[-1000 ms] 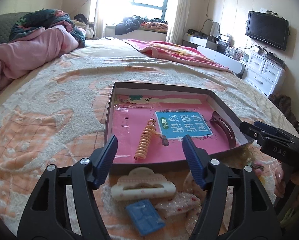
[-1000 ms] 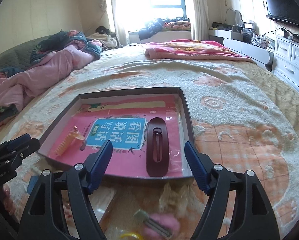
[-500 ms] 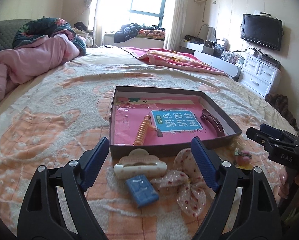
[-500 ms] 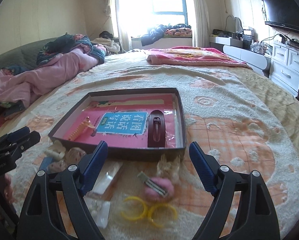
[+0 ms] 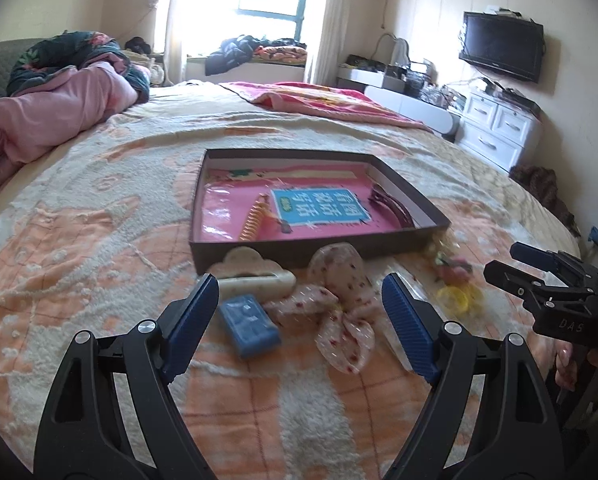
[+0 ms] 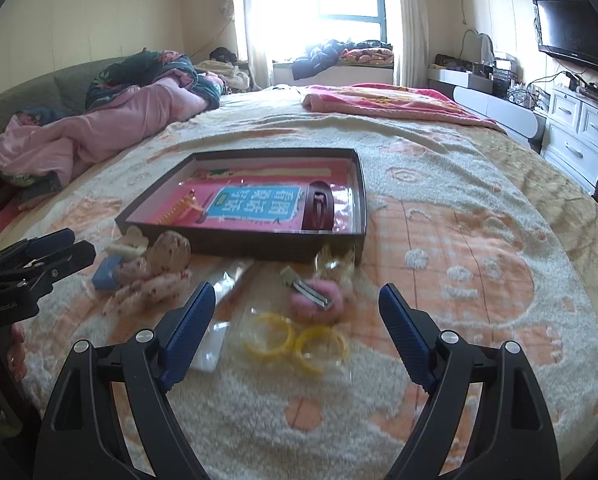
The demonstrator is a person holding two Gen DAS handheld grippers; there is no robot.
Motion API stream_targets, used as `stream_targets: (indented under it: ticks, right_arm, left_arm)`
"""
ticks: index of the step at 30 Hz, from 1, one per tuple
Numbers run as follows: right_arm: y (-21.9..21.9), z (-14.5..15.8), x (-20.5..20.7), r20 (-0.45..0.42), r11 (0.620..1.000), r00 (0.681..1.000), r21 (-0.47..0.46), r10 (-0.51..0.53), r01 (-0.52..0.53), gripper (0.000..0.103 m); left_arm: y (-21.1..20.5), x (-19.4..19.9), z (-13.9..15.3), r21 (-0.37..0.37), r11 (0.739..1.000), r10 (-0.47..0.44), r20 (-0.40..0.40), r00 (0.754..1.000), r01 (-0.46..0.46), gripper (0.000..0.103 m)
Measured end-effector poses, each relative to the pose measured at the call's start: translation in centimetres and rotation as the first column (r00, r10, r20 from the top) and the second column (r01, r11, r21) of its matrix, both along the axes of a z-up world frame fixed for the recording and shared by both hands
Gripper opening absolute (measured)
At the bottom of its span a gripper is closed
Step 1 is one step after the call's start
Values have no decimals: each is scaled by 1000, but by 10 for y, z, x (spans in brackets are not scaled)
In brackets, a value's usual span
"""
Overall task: Organize jewelry
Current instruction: 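Withdraw both tools from the tray back toward the loose jewelry, then grasp the pink polka-dot bow with the left tool while the right grasps the yellow bangle bag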
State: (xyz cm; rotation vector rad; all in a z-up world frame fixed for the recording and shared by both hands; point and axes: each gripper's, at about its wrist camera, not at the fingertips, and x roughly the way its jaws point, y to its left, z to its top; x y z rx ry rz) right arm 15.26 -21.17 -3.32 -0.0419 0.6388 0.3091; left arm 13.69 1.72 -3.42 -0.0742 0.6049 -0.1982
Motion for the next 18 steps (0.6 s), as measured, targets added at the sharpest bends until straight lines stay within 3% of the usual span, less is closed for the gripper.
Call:
stream_targets:
  ticks: [8,18]
  right_arm:
    - [-6,-14,-15,-39,1000,999,-5,-8,8,81]
    - [-11,-32,-6,-81,999,996,3,-31,32,82]
  left_arm:
    - [-19,-2,-15,7,998,-68,-43,997,69,75]
    - [-19,9,-33,-6,998,-63,-83,995,63,75]
